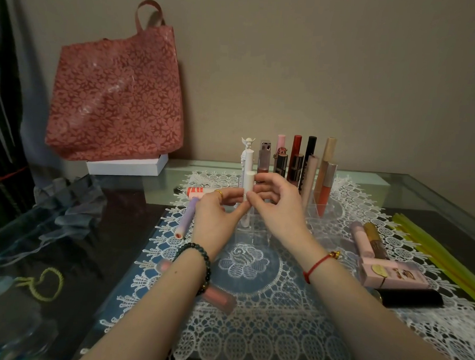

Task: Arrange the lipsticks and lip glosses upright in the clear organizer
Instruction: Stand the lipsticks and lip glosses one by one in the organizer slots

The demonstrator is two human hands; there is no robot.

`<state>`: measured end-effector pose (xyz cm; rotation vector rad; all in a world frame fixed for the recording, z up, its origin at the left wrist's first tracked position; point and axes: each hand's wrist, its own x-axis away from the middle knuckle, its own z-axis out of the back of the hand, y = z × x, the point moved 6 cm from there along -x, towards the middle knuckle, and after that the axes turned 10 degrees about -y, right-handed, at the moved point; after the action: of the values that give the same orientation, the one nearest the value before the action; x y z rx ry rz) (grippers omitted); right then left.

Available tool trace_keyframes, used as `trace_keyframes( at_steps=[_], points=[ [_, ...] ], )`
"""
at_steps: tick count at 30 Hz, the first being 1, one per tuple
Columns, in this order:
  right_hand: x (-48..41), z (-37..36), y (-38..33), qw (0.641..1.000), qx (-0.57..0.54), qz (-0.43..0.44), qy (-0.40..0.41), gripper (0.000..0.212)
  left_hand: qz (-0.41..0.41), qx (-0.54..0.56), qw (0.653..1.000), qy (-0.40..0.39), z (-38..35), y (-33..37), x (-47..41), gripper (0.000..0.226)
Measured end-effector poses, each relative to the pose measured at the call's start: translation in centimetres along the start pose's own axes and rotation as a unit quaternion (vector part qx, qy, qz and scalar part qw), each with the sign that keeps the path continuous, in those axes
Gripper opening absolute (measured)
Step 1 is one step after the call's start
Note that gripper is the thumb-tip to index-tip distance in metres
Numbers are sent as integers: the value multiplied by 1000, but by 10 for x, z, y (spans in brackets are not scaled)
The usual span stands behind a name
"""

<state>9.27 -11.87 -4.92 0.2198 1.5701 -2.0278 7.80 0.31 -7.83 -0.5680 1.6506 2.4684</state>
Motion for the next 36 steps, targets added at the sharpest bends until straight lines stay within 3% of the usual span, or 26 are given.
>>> trace_keyframes(
  at_steps=[12,18,22,27,32,36],
  points=[
    [5,2,2,1000,-7,2,16,27,12,-10,1000,-12,9,11,4,41],
    [11,8,-2,999,-29,-5,44,26,41,-12,997,68,58,9,4,38],
    [14,7,-5,999,-19,4,40,26,84,-105,986,96,90,-12,8,40],
    [16,7,-3,999,-15,8,41,26,133,-189,970,75,91,-31,11,44],
    [16,8,-1,999,-11,4,50,26,132,-277,950,58,77,-30,13,42],
    [16,8,0,999,0,6,50,25,137,-276,949,70,75,-27,15,42]
  ],
)
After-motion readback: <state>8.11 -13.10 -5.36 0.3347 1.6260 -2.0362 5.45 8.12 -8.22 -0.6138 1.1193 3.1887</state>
